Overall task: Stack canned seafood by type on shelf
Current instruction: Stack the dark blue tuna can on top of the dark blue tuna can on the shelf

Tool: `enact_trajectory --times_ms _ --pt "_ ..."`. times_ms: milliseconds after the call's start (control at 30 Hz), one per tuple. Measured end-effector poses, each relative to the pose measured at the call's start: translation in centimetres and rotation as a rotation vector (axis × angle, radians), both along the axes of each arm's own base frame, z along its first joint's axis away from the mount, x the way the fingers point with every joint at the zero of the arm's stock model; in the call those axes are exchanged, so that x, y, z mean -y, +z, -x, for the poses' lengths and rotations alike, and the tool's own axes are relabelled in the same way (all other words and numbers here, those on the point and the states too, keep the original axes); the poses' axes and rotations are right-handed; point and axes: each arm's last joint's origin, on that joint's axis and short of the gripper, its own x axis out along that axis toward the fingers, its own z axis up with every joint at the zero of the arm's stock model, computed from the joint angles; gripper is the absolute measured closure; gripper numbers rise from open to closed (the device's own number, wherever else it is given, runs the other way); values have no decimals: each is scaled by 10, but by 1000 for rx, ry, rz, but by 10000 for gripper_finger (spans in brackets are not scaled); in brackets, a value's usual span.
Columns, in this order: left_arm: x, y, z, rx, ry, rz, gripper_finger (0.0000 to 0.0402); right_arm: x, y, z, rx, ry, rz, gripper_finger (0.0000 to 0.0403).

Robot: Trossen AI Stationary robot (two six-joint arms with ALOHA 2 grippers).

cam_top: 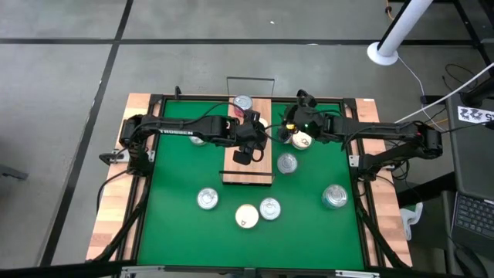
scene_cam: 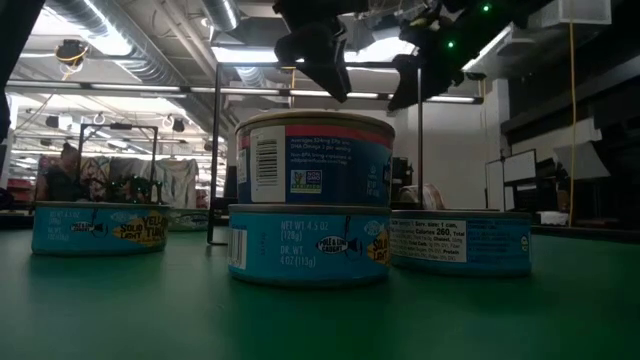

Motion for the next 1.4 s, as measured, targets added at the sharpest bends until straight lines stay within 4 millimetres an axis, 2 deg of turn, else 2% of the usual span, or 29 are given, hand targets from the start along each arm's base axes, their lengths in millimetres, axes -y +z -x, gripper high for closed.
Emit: enact_trajectory --times_ms 167,267,367,667,1167,1400 --pt "-1 0 0 -1 3 0 178 -3 -8 6 41 -82 -206 130" --pt "-2 0 0 -1 4 -1 178 -4 -15 7 48 -115 -309 110" --pt "-2 0 0 -5 -3 -6 178 -4 -24 3 24 -135 -338 99" --pt "-2 0 0 -7 -6 0 178 -1 -51 -10 -87 -158 -356 95" --pt "-1 0 0 -6 -6 2 178 7 -61 -9 7 -338 -462 95" --pt "-1 0 0 -3 -2 5 178 8 -79 -17 -49 -340 -502 95"
